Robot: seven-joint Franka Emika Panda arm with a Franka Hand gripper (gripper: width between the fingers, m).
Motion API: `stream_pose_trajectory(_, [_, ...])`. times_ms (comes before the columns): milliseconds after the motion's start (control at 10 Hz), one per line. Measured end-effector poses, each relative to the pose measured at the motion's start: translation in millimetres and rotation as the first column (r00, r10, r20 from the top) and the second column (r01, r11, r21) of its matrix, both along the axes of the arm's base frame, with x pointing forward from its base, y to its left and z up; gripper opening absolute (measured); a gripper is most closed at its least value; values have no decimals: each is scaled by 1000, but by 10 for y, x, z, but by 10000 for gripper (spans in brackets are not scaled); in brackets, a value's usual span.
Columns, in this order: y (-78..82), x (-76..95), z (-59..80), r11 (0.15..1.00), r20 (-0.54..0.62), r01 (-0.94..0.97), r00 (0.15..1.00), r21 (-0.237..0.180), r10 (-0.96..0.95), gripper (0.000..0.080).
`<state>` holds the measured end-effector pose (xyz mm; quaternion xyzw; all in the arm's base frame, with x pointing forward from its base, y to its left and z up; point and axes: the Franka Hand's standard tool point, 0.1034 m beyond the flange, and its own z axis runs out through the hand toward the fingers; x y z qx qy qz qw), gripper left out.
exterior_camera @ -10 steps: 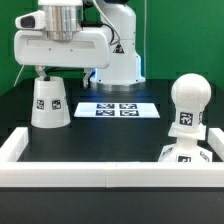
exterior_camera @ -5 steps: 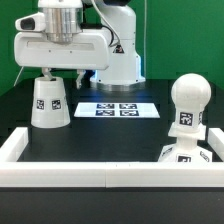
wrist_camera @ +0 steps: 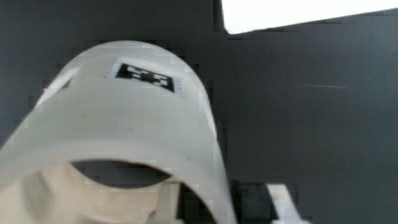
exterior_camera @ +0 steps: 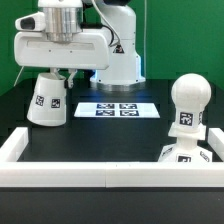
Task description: Assemble lamp
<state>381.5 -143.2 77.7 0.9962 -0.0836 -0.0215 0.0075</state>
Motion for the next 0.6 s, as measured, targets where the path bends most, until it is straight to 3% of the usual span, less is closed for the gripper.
stream_pose_trajectory(300, [37, 9, 11, 1000, -2, 10, 1000, 4, -10, 44])
stream_pose_trajectory(600, [443, 161, 168, 998, -3, 36, 999, 55, -36, 44])
